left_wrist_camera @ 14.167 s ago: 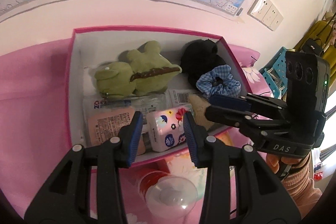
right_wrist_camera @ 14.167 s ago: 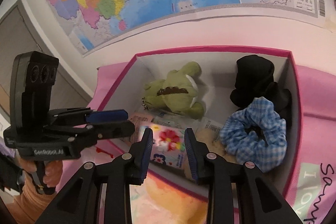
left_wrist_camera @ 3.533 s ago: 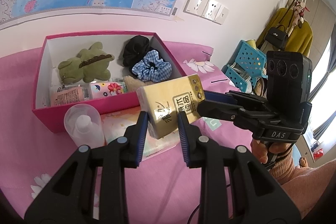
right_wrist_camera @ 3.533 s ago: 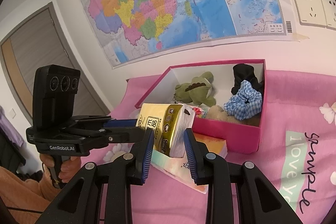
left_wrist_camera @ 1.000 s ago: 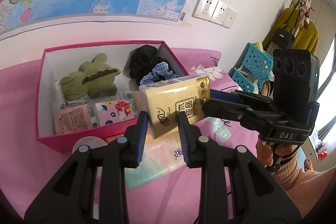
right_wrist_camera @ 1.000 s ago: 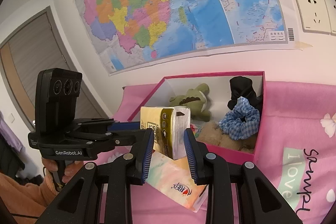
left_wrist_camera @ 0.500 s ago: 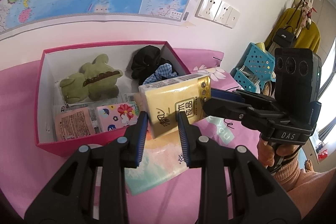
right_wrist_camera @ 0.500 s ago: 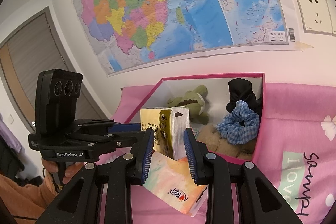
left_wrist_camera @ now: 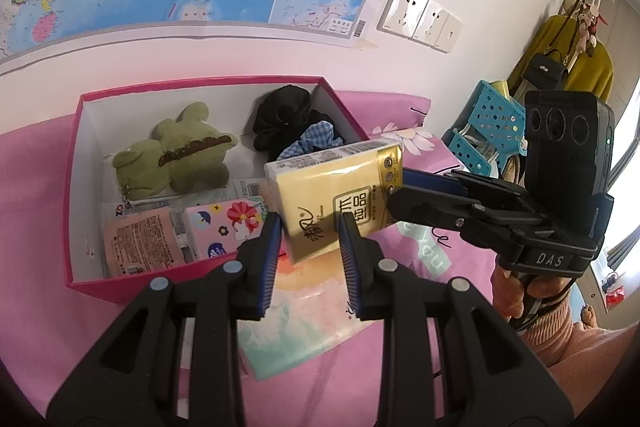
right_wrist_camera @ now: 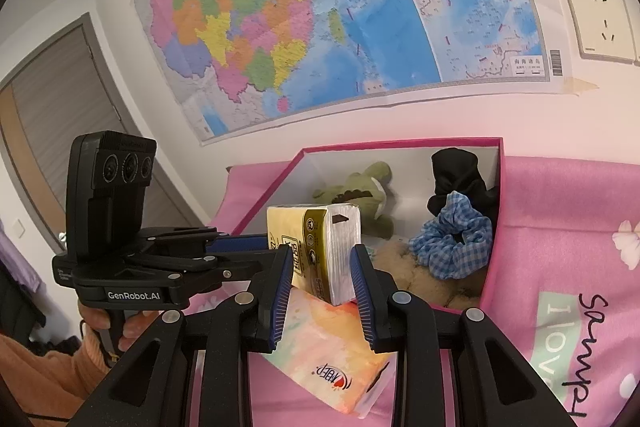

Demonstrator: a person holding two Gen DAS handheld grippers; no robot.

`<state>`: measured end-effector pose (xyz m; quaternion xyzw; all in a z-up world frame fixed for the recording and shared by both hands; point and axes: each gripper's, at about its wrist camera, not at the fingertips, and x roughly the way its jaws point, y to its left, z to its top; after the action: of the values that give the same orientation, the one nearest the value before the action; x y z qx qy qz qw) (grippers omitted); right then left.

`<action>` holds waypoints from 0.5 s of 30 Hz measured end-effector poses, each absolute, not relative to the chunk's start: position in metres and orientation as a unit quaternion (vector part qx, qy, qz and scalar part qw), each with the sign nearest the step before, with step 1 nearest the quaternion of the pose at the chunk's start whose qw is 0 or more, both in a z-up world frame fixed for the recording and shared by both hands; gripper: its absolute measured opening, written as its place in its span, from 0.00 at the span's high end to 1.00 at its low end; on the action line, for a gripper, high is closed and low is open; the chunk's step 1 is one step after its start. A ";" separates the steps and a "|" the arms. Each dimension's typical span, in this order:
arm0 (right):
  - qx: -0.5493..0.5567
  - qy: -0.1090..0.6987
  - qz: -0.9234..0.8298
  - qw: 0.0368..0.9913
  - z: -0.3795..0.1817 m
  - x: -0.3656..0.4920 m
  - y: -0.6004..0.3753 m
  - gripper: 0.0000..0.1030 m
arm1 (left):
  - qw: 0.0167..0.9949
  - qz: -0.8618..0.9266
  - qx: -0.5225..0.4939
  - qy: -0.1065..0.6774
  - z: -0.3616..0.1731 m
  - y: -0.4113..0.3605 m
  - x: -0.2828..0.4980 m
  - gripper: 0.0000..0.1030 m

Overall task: Organize soft objects
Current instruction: 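Hold the yellow tissue pack over the box rim with the right tool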

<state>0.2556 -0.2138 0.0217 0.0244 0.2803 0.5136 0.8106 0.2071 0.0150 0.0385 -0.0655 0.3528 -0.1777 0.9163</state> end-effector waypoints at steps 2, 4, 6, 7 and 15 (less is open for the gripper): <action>0.024 0.281 0.513 0.811 0.022 0.255 -0.214 0.70 | 0.916 -0.177 -0.065 0.354 0.038 0.015 0.208 0.70; 0.024 0.281 0.513 0.811 0.021 0.256 -0.213 0.70 | 0.916 -0.177 -0.066 0.355 0.037 0.016 0.210 0.70; 0.025 0.282 0.512 0.811 0.021 0.257 -0.213 0.70 | 0.915 -0.176 -0.066 0.356 0.037 0.016 0.212 0.70; 0.025 0.282 0.512 0.811 0.021 0.258 -0.213 0.70 | 0.915 -0.175 -0.066 0.357 0.036 0.016 0.212 0.70; 0.025 0.284 0.511 0.811 0.021 0.261 -0.212 0.70 | 0.914 -0.173 -0.064 0.361 0.035 0.016 0.218 0.70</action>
<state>0.2609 -0.2116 0.0205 0.0249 0.2838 0.5106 0.8112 0.2179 0.0158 0.0354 -0.0637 0.3610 -0.1725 0.9143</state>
